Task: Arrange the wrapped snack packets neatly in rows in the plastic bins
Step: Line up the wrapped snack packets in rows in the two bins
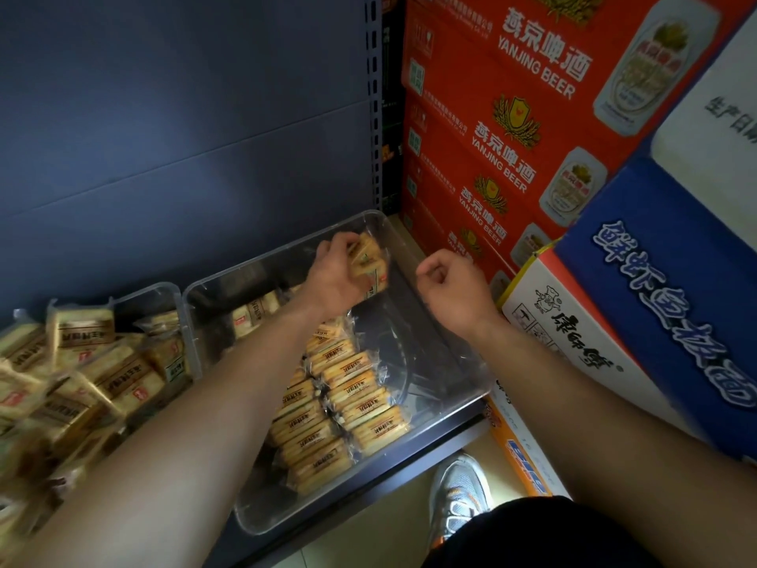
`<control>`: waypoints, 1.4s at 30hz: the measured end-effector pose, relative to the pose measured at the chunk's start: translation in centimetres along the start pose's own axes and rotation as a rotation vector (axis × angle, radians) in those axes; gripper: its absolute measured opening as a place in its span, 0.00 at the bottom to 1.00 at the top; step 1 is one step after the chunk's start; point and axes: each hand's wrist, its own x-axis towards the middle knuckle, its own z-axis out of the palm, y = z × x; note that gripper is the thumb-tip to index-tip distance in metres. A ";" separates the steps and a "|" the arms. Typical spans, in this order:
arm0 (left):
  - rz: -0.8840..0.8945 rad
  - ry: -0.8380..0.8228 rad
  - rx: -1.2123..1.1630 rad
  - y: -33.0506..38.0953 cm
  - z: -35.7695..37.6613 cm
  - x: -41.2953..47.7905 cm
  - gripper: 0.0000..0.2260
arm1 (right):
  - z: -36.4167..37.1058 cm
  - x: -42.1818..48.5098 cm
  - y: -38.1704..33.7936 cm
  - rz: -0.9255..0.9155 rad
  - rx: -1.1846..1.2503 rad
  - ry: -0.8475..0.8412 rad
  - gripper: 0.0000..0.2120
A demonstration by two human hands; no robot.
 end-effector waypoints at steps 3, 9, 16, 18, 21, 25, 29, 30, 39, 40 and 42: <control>-0.040 -0.006 0.119 0.2 1.2 0.1 0.32 | 0.1 -0.1 -0.1 -0.005 -0.018 0.005 0.05; 0.075 0.011 0.596 -0.9 1.9 0.0 0.25 | 0.0 -0.2 -0.2 -0.021 -0.042 0.002 0.04; 0.208 0.102 0.868 -0.1 1.1 0.0 0.29 | 0.0 -0.1 0.0 -0.034 -0.053 -0.012 0.03; 0.110 0.033 0.823 0.7 0.8 0.2 0.25 | 0.0 0.0 0.0 -0.033 -0.057 -0.012 0.03; -0.031 -0.050 0.593 1.2 0.8 0.3 0.17 | 0.0 0.1 0.0 -0.034 -0.060 -0.011 0.03; -0.207 0.048 0.163 0.8 0.1 -0.3 0.13 | 0.0 0.0 0.0 -0.032 -0.068 -0.009 0.04; -0.278 0.111 -0.031 0.5 0.2 -0.8 0.16 | 0.0 0.0 0.0 -0.035 -0.071 -0.007 0.04; -0.269 0.103 -0.002 0.5 0.6 -0.9 0.17 | 0.1 0.0 0.0 -0.036 -0.076 -0.007 0.04; 0.002 0.173 0.778 -1.2 3.1 -0.7 0.27 | 0.3 0.2 0.6 -0.108 -0.189 -0.007 0.05; 0.002 0.187 0.771 -1.4 3.2 -0.6 0.29 | 0.3 0.2 0.7 -0.125 -0.229 -0.007 0.06; 0.022 0.213 0.792 -1.5 3.5 -0.4 0.31 | 0.2 -0.2 0.8 -0.170 -0.324 -0.009 0.09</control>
